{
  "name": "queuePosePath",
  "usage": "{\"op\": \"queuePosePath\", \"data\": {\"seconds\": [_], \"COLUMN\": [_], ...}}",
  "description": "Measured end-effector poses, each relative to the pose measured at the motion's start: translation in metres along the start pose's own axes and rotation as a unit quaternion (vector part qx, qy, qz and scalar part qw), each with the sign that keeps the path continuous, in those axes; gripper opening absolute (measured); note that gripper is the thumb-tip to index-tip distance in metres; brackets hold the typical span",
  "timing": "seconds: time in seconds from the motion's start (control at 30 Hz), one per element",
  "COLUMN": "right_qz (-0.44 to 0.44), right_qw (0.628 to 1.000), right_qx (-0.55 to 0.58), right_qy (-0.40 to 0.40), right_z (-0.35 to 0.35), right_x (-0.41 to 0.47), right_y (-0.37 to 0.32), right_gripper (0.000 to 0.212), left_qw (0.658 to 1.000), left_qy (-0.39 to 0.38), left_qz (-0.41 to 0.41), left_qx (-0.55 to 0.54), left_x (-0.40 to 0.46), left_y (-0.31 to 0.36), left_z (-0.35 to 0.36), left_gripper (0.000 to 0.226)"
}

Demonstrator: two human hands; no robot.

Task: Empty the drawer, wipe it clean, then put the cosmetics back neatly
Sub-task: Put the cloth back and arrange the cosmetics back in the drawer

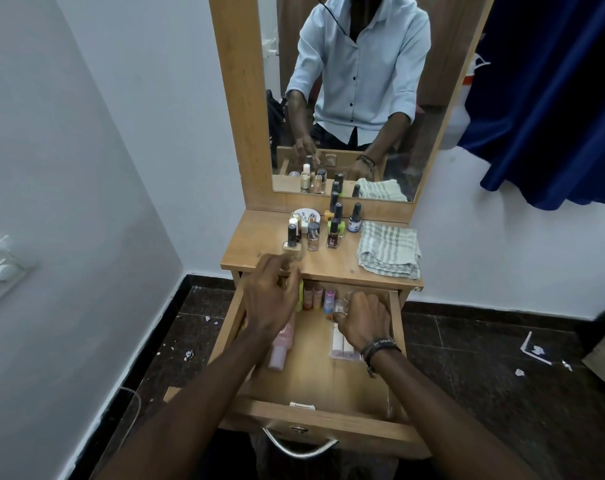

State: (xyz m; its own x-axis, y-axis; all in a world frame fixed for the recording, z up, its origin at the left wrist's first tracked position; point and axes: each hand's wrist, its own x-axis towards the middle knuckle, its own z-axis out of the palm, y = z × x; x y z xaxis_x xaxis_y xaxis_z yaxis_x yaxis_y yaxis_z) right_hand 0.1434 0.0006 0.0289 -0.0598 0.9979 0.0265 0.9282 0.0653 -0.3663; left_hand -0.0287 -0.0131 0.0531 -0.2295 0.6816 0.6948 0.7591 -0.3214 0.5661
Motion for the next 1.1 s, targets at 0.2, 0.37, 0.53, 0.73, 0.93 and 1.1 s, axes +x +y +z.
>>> {"op": "queuePosePath", "data": {"seconds": [0.2,0.37,0.53,0.73,0.93,1.1], "right_qz": [-0.018,-0.034,-0.030,-0.056,-0.045,0.023], "right_qw": [1.000,0.999,0.998,0.995,0.980,0.951], "right_qx": [-0.018,0.010,0.045,0.080,0.175,0.221], "right_qy": [0.001,-0.002,0.013,0.032,0.082,0.214], "right_z": [-0.012,-0.018,-0.021,-0.032,-0.050,-0.101], "right_x": [-0.004,-0.013,-0.015,-0.015,0.005,0.064], "right_y": [-0.002,-0.005,-0.008,-0.014,-0.023,-0.038], "right_gripper": [0.026,0.042,0.056,0.047,0.026,0.024], "left_qw": [0.980,0.965,0.967,0.971,0.974,0.976], "left_qy": [-0.037,-0.044,-0.033,-0.008,-0.017,-0.049], "left_qz": [-0.194,-0.252,-0.248,-0.238,-0.224,-0.211], "left_qx": [0.031,0.052,0.050,0.029,0.016,0.028], "left_x": [0.033,0.042,0.044,0.040,0.036,0.040], "left_y": [0.018,0.023,0.020,0.019,0.010,0.006], "left_z": [0.010,0.022,0.023,0.015,0.006,0.002], "left_gripper": [0.050,0.045,0.034,0.026,0.023,0.022]}}
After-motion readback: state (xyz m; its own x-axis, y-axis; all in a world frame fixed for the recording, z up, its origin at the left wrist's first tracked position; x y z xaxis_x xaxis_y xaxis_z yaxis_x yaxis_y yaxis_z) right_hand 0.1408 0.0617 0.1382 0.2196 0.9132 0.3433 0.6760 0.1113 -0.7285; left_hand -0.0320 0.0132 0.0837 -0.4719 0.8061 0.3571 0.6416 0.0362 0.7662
